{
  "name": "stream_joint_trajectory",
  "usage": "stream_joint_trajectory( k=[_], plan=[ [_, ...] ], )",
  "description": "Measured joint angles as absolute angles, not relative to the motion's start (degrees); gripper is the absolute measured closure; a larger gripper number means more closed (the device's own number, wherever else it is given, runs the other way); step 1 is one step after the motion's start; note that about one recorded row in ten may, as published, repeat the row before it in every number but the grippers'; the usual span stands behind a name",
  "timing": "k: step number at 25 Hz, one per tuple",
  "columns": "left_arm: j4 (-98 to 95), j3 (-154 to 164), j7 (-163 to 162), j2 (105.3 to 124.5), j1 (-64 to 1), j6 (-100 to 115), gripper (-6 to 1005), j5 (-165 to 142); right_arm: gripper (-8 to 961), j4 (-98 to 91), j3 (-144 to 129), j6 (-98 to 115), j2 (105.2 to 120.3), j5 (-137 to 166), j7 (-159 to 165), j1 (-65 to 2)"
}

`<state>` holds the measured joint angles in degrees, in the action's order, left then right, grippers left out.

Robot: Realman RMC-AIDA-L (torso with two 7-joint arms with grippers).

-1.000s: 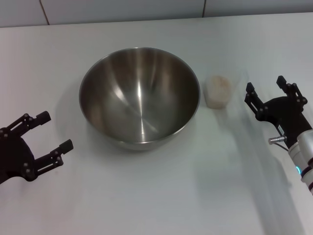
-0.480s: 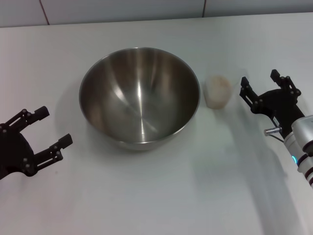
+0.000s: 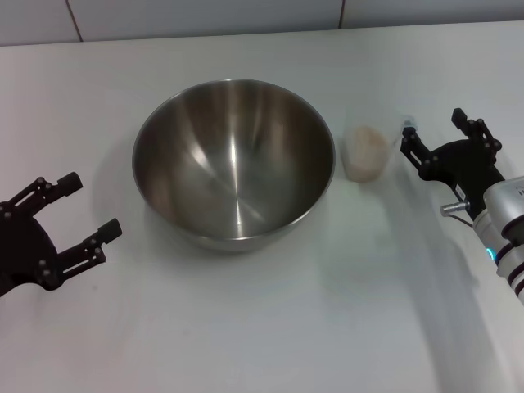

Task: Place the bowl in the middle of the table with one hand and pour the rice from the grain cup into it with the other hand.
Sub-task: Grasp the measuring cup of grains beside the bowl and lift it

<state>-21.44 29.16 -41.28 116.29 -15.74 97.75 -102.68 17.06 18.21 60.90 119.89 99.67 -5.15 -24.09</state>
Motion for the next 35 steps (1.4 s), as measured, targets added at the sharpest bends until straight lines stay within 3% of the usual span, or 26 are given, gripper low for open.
stream_joint_trajectory(
  k=[32, 33, 35],
  plan=[
    [-21.44, 28.65, -41.0, 116.37, -16.26, 98.09, 166, -102.04, 184, 16.25, 17.47, 59.31, 119.88, 100.04, -3.95, -25.77],
    [-21.44, 28.65, -41.01, 116.36, -16.26, 98.12, 166, -102.04, 382, 16.36, 17.37, 59.08, 119.88, 100.09, -3.95, -26.02],
    [-21.44, 28.65, -41.01, 116.36, -16.26, 98.17, 166, -102.04, 445, 16.47, 17.32, 58.86, 119.88, 100.16, -3.95, -26.28]
  ],
)
